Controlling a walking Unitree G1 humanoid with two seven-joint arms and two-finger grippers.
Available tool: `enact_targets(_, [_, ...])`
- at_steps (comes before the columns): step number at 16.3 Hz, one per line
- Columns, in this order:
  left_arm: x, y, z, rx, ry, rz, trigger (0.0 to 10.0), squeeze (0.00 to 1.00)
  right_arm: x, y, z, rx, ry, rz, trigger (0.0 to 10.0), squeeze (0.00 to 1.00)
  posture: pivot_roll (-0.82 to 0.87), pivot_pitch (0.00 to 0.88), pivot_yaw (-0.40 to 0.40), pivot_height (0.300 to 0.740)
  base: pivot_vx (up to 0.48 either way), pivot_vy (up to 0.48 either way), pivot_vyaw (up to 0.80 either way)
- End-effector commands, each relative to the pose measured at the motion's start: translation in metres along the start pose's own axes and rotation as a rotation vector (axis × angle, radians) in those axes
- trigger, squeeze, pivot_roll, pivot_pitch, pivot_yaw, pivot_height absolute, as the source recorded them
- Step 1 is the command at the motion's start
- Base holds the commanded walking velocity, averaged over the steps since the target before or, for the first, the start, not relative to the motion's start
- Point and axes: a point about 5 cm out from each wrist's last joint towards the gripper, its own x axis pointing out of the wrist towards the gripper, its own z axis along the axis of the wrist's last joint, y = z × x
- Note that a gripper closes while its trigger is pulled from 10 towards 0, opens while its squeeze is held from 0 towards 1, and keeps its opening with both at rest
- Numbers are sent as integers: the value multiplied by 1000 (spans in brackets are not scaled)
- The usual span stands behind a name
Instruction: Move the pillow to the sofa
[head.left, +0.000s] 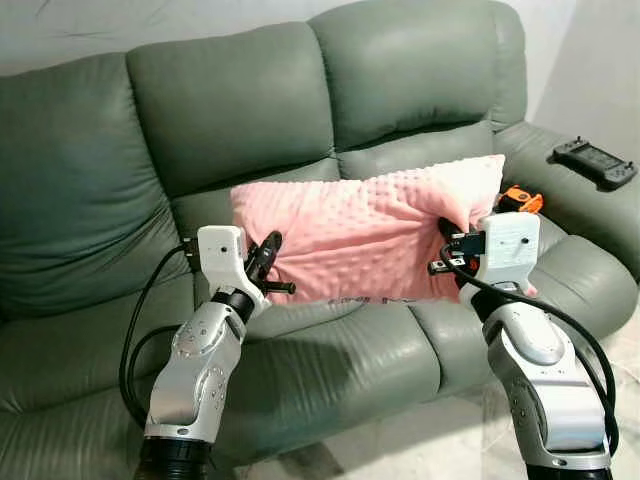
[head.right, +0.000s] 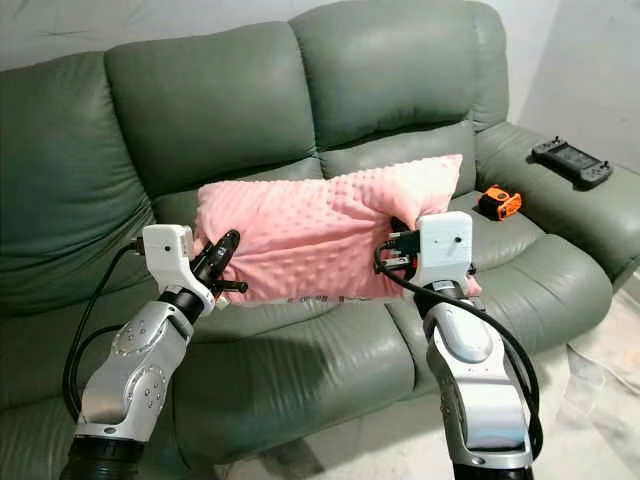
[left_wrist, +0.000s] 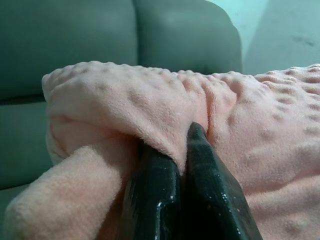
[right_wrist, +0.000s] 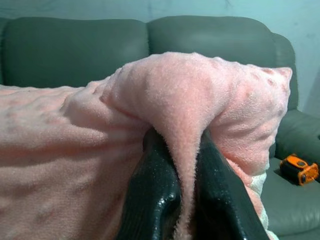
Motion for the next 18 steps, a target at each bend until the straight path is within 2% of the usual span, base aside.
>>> enact_targets(1, [-1,10,4,25,-16,36,10000,0,1,8,7,-4,-38,26,10000,0,-162,9,66,740,0,0,800])
enact_targets(11, [1,11,2,30,-5,63,10000,0,1,7,7,-11,-34,22,10000,0,-163,10,64,740,0,0,800])
enact_targets(18, [1,8,2,31,-5,46,10000,0,1,6,6,-5,-31,14,10000,0,-166,11,64,740,0,0,0])
